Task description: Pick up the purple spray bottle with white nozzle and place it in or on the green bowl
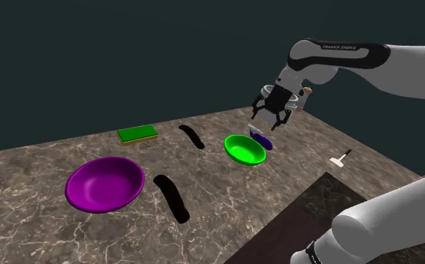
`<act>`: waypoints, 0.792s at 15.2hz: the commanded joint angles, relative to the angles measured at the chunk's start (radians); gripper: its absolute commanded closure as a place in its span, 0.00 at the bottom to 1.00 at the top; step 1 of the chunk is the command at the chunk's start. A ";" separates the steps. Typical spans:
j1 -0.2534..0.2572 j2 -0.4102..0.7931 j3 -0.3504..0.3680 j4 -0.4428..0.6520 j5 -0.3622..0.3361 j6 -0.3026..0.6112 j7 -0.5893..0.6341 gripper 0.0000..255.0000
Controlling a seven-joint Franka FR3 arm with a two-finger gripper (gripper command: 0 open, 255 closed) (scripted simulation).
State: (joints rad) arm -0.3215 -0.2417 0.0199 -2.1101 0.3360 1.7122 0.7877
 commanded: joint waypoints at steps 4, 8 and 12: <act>-0.014 0.018 -0.024 0.136 -0.015 -0.123 0.005 0.00; -0.014 0.018 -0.024 0.136 -0.015 -0.123 0.005 0.00; -0.014 0.018 -0.024 0.136 -0.015 -0.123 0.005 0.00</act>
